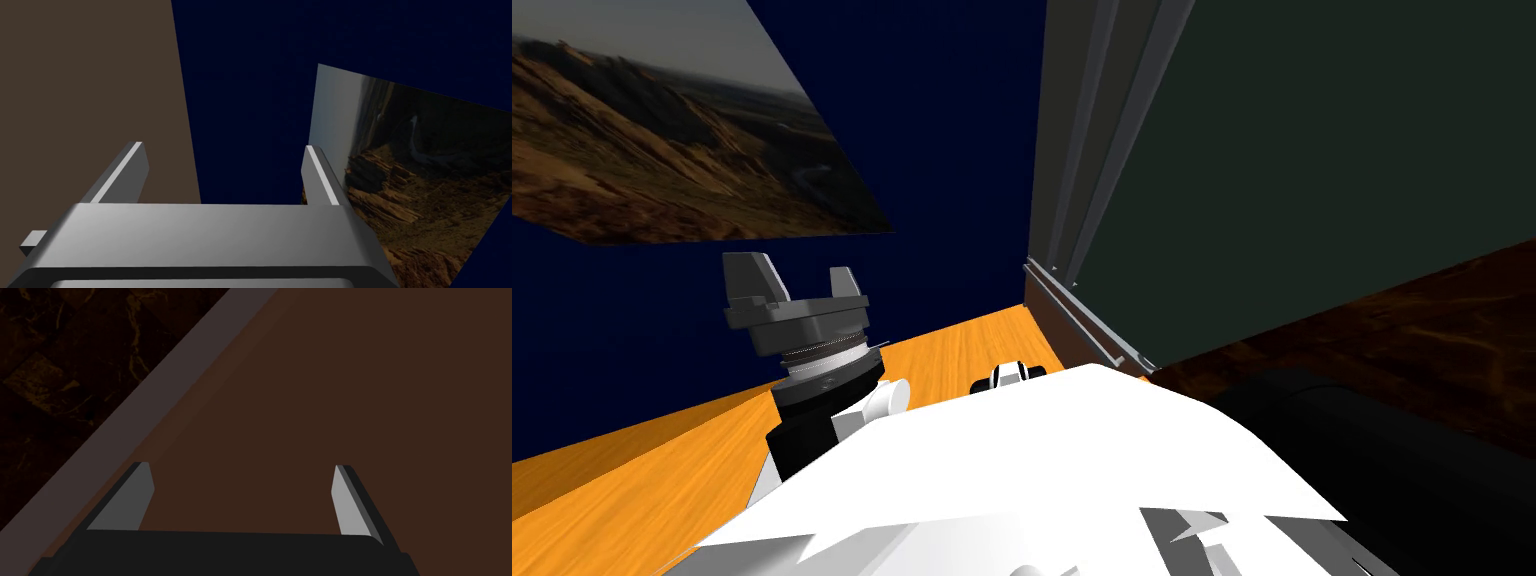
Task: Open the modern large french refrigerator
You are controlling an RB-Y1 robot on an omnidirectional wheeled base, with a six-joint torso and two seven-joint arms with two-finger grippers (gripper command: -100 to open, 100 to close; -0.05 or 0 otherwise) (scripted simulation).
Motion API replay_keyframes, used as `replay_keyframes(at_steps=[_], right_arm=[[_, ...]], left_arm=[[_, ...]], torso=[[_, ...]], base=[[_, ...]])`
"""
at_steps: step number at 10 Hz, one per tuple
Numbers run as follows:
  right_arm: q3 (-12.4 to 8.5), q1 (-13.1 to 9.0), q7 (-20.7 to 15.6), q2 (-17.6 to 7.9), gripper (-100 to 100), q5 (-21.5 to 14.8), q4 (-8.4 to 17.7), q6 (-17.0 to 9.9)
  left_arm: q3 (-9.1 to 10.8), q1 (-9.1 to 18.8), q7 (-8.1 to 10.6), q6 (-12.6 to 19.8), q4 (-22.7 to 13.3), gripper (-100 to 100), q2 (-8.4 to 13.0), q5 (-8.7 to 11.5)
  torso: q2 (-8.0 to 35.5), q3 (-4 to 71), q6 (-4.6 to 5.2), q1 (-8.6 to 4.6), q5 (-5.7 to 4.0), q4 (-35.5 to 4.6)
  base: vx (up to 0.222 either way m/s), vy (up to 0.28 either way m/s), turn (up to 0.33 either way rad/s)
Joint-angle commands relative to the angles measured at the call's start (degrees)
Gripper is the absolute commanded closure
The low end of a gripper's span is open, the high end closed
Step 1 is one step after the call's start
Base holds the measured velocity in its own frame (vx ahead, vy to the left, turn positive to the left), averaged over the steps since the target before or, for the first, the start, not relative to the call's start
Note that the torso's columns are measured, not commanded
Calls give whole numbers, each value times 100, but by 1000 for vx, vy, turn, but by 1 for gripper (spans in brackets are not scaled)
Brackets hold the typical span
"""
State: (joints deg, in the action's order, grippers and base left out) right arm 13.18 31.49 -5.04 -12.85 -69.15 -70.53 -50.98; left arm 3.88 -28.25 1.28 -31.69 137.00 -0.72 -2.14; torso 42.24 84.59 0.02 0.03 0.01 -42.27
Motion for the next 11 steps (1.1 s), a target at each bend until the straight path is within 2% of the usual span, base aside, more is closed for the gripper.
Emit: replay_keyframes(at_steps=[1, 2, 3, 4, 7, 8, 9, 10, 11], right_arm=[[46, -48, 19, 35, -100, -415, 390, -426], [46, -48, 19, 35, -100, -415, 393, -426], [84, -76, 14, 66, -100, -659, 615, -689], [84, -76, 14, 66, -100, -772, 693, -778], [152, -138, 6, 134, -100, -1309, 1251, -1290], [152, -138, 6, 134, -100, -1453, 1340, -1445], [182, -172, 3, 172, -100, -1630, 1575, -1598], [182, -172, 3, 172, -100, -1775, 1642, -1752], [210, -206, 1, 213, -100, -1957, 1855, -1915]], left_arm=[[-1, 1, 0, 0, 0, 0, 0, 0], [0, 0, 0, 0, 0, 0, 0, 0], [0, 0, 0, 0, 0, 0, 0, 0], [-1, 1, 0, 0, 0, 0, 0, 0], [0, 0, 0, 0, 0, 0, 0, 0], [0, 1, 0, 0, 0, 0, 0, 0], [0, 0, 0, 0, 0, 0, 0, 0], [0, 1, 0, 0, 0, 0, 0, 0], [0, 0, 0, 0, 0, 0, 0, 0]], torso=[[2, -1, -6, -1, 0, -1], [4, -2, -1, -3, -1, -1], [1, -1, 0, 0, 0, 0], [6, -3, -5, -2, 0, -2], [7, -4, 1, -6, -1, -1], [5, -3, -5, -3, -1, -2], [3, -1, 1, -2, 0, 0], [6, -3, -3, -2, 0, -1], [3, -2, 0, -3, 0, -1]], base=[[-22, -28, 163], [-10, -14, 0], [-24, -19, 212], [-26, -29, 165], [-35, -36, 202], [-33, -31, 124], [-43, -28, 216], [-36, -30, 118], [-41, -37, 197]])
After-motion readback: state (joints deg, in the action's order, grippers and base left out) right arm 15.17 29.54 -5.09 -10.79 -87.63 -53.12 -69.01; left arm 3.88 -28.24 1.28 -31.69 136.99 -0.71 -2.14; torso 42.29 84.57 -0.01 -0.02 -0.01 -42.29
